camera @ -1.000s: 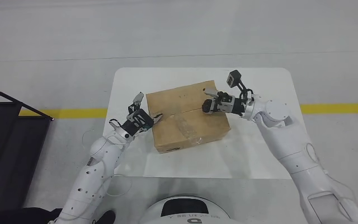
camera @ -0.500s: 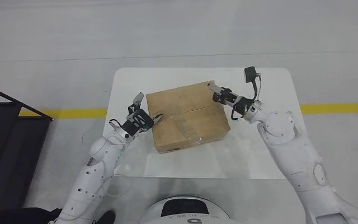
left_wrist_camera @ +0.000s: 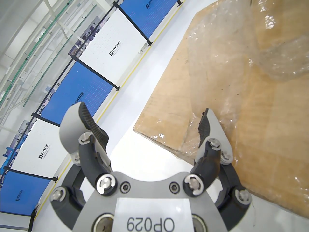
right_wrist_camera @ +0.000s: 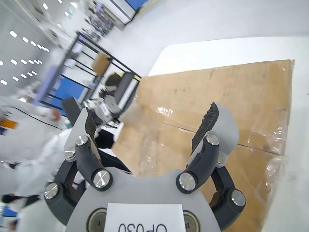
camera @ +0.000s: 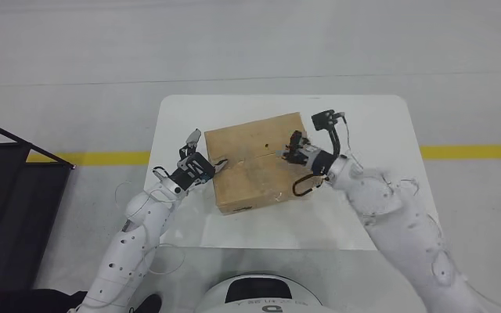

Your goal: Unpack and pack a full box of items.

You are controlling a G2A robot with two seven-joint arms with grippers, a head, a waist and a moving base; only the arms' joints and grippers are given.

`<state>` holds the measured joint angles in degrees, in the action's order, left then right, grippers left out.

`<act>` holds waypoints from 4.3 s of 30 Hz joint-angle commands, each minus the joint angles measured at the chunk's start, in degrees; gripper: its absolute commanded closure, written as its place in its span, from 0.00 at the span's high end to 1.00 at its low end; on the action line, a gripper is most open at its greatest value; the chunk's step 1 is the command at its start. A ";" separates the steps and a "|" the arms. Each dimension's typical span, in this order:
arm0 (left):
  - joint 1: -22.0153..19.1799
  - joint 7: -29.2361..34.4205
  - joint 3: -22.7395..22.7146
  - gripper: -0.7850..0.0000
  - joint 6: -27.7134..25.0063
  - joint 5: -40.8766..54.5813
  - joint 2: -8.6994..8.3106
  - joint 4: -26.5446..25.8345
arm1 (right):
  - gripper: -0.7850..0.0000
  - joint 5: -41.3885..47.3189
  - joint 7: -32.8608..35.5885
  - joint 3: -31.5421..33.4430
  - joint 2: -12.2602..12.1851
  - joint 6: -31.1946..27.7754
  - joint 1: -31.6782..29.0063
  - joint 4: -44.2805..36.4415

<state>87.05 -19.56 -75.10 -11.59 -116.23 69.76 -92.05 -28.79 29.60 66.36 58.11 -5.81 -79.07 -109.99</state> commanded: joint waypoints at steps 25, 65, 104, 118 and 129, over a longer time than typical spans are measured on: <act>0.00 0.00 0.00 1.00 0.00 0.00 0.00 0.00 | 1.00 -12.66 2.09 9.06 -3.48 -23.29 -16.35 -7.00; 0.00 0.00 0.00 1.00 0.00 0.00 0.00 0.00 | 0.56 28.96 34.59 -2.64 -4.14 -23.09 2.46 15.16; 0.00 0.00 0.00 1.00 0.00 0.00 0.00 0.00 | 0.04 34.03 28.03 -1.72 -4.59 -16.92 3.59 15.62; 0.00 0.00 0.00 1.00 0.00 0.00 0.00 0.00 | 0.00 23.88 13.80 9.66 -6.29 -7.63 -5.09 6.27; 0.00 0.00 0.00 1.00 0.00 0.00 0.00 0.00 | 1.00 23.33 5.80 17.34 -6.46 6.68 -7.83 0.28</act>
<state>87.05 -19.56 -75.10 -11.59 -116.23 69.76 -92.05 -5.92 36.10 83.44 51.59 -0.10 -86.89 -109.60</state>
